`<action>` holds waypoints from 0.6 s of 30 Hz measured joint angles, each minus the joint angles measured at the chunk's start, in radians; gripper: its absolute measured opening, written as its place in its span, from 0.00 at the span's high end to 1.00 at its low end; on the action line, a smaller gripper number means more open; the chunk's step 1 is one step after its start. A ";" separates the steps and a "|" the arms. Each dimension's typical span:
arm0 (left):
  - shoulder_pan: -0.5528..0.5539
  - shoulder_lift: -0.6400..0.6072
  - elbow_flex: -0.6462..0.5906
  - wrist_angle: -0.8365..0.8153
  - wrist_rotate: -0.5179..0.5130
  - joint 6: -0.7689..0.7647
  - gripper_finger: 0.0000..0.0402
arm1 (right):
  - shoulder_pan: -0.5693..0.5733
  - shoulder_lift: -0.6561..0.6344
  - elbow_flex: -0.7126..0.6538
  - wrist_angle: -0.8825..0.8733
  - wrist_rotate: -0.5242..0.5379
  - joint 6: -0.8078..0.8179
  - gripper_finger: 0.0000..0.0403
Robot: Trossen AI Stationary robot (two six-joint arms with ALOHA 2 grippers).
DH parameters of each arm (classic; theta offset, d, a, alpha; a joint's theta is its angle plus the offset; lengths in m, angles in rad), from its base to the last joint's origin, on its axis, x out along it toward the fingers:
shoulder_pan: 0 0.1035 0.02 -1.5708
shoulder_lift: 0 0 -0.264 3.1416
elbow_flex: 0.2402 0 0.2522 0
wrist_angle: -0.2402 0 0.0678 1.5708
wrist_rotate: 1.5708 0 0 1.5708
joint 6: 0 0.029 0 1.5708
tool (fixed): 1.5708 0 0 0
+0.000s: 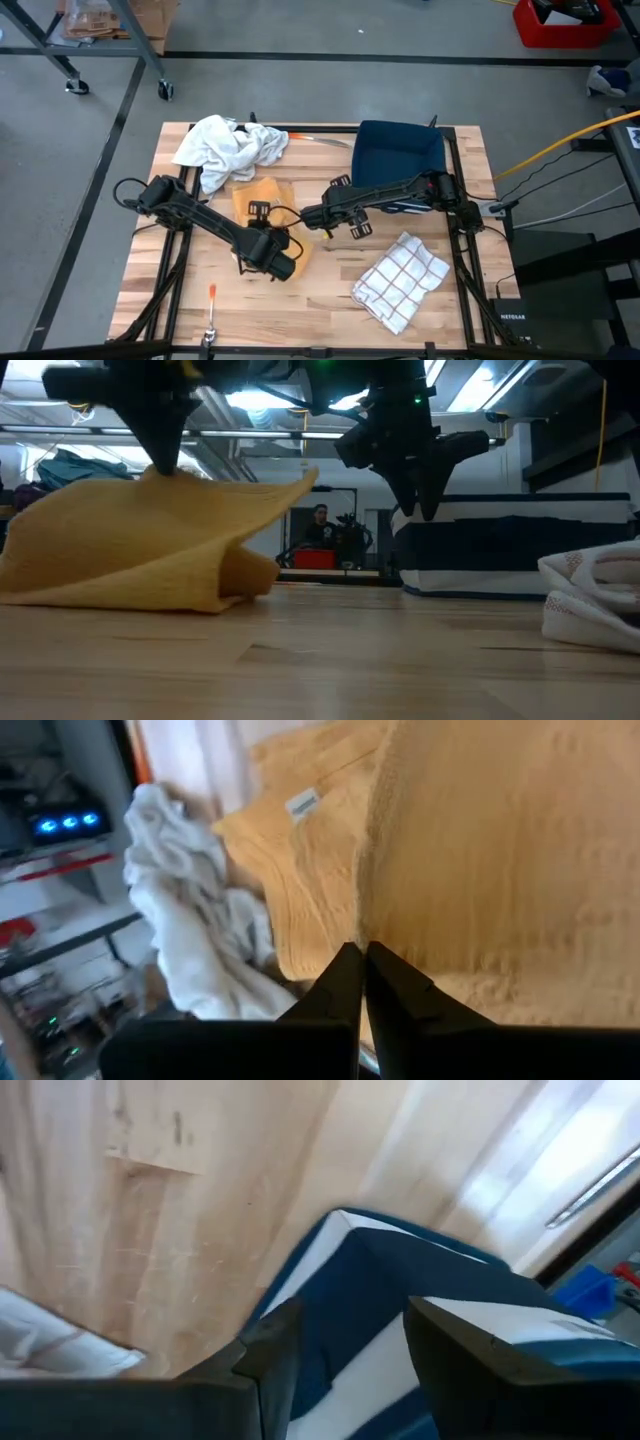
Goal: Fold towel
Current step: Fold the yellow towel
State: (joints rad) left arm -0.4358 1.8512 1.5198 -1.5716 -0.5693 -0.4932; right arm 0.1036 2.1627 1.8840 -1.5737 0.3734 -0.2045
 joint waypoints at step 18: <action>0.004 -0.163 -0.258 0.014 -0.125 -0.369 1.00 | 0.001 0.000 -0.001 0.007 -0.165 -0.003 0.55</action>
State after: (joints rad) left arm -0.4315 1.6880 1.2619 -1.5573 -0.6941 -0.8618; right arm 0.1041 2.1626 1.8832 -1.5669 0.2081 -0.2077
